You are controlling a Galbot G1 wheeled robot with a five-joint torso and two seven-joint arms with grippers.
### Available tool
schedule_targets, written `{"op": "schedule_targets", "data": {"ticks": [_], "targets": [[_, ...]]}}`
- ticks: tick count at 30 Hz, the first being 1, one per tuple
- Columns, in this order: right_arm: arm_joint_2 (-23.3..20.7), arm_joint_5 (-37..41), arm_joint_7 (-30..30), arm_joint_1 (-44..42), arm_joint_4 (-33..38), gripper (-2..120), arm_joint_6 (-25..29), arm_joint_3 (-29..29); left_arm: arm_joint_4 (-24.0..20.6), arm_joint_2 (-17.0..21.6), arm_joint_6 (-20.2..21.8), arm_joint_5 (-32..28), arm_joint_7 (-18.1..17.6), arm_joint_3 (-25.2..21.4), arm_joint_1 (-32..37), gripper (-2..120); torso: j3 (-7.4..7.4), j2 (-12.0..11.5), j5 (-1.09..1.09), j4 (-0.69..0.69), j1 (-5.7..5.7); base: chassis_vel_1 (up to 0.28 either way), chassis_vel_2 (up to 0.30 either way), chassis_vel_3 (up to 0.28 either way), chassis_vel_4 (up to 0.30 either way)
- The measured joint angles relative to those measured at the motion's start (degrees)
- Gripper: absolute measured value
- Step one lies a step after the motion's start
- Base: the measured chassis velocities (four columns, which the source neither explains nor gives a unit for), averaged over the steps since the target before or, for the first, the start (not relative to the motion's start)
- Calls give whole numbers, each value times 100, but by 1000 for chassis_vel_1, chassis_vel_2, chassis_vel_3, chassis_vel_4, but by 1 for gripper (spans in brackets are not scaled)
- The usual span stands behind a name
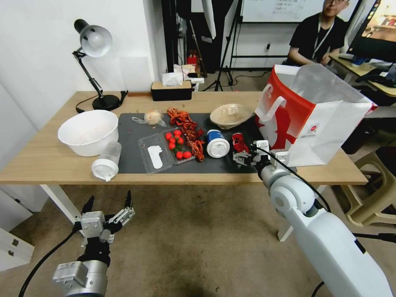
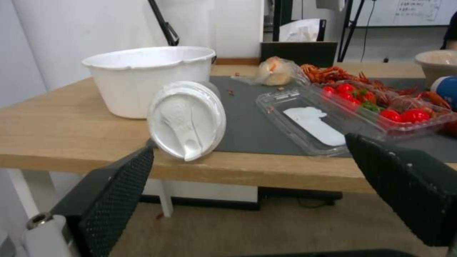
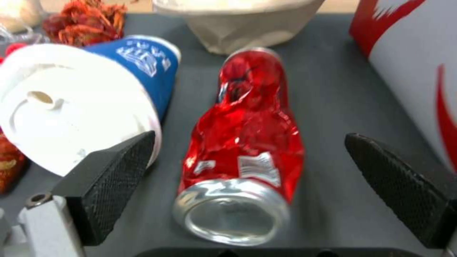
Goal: Pick up the trash from the table and place it into the takeout bag.
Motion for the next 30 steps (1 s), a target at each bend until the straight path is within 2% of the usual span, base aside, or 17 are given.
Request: {"op": "schedule_targets", "data": {"ticks": [12,14,17,21,25,30], "targets": [[215,-14,184,24,-275,100,-79,-41,84,-11,-80,47,-26,37,-1,100,0,0,0,-1,0,0,0,0,0],[236,-16,188,39,-314,97,-78,-48,88,-17,-90,59,-30,50,-8,100,0,0,1,-1,0,0,0,0,0],[263,-16,184,62,-370,86,-74,-63,118,-24,-133,87,-37,62,-8,100,0,0,0,-1,0,0,0,0,0],[269,6,183,62,-374,78,-73,-69,134,-29,-162,105,-41,67,3,100,0,0,0,-1,0,0,0,0,0],[271,28,185,26,-366,63,-63,-65,137,-45,-184,134,-43,96,12,100,0,0,0,-2,0,0,0,0,0],[254,33,157,-3,-325,54,-56,-50,138,-46,-193,148,-47,103,12,100,0,0,1,-1,0,0,0,0,0]]}}
